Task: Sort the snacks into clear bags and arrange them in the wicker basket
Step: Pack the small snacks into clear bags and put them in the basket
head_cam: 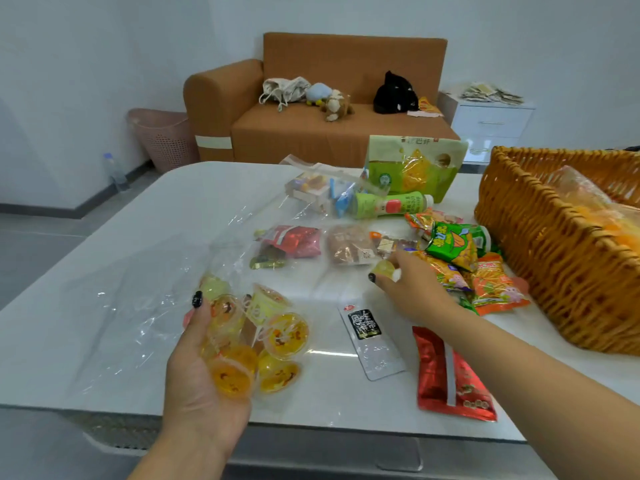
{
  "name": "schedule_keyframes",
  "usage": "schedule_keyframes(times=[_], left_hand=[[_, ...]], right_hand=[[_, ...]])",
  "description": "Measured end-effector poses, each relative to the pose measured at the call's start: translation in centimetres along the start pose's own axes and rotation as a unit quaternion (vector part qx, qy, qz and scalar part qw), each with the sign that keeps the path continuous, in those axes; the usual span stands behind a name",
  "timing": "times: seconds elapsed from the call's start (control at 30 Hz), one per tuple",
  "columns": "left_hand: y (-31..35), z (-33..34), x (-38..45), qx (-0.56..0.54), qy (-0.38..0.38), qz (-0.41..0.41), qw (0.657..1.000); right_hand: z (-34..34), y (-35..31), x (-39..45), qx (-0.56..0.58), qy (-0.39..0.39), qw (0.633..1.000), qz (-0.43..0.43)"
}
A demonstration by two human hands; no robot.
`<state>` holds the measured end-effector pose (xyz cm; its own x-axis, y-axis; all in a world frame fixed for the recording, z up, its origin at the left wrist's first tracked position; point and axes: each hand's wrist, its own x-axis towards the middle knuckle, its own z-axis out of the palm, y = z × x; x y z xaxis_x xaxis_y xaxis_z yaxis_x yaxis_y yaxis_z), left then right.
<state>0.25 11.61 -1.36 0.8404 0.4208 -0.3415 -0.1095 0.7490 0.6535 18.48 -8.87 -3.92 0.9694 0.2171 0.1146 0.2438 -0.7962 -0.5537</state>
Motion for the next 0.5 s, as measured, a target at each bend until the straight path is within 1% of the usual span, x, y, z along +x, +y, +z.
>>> schedule_keyframes(times=[0.07,0.13,0.2,0.23,0.27,0.33,0.37,0.43,0.47,0.5], left_hand=[[-0.2,-0.1,0.0,0.004,0.006,0.007,1.0],[-0.4,0.1,-0.4,0.008,0.005,0.006,1.0],[-0.8,0.3,-0.9,0.018,0.016,0.005,1.0],[-1.0,0.2,-1.1,0.021,0.014,0.002,1.0],[-1.1,0.1,-1.3,0.023,0.007,-0.002,1.0],[-1.5,-0.1,-1.6,0.023,0.0,-0.009,1.0],[-1.7,-0.2,-1.7,0.022,-0.001,-0.009,1.0],[-2.0,-0.1,-2.0,0.016,-0.003,-0.004,1.0],[-2.1,0.0,-2.2,0.013,-0.004,-0.002,1.0],[-2.3,0.0,-2.4,0.013,-0.006,-0.003,1.0]], right_hand=[[-1.6,1.4,-0.6,0.068,0.028,0.995,0.063],[-2.9,2.3,-0.9,0.113,0.101,0.983,0.1],[-3.7,3.6,-1.1,0.074,0.182,0.975,0.108],[-3.8,4.3,-1.2,0.04,0.199,0.972,0.121],[-3.8,5.0,-1.1,0.011,0.195,0.97,0.142],[-3.7,5.6,-1.3,-0.008,0.134,0.977,0.169],[-3.7,5.4,-1.3,0.01,0.097,0.981,0.166],[-3.4,4.1,-1.2,0.105,0.036,0.983,0.147],[-2.9,3.3,-1.1,0.128,0.014,0.982,0.135],[-2.3,2.4,-1.1,0.124,-0.002,0.986,0.113]])
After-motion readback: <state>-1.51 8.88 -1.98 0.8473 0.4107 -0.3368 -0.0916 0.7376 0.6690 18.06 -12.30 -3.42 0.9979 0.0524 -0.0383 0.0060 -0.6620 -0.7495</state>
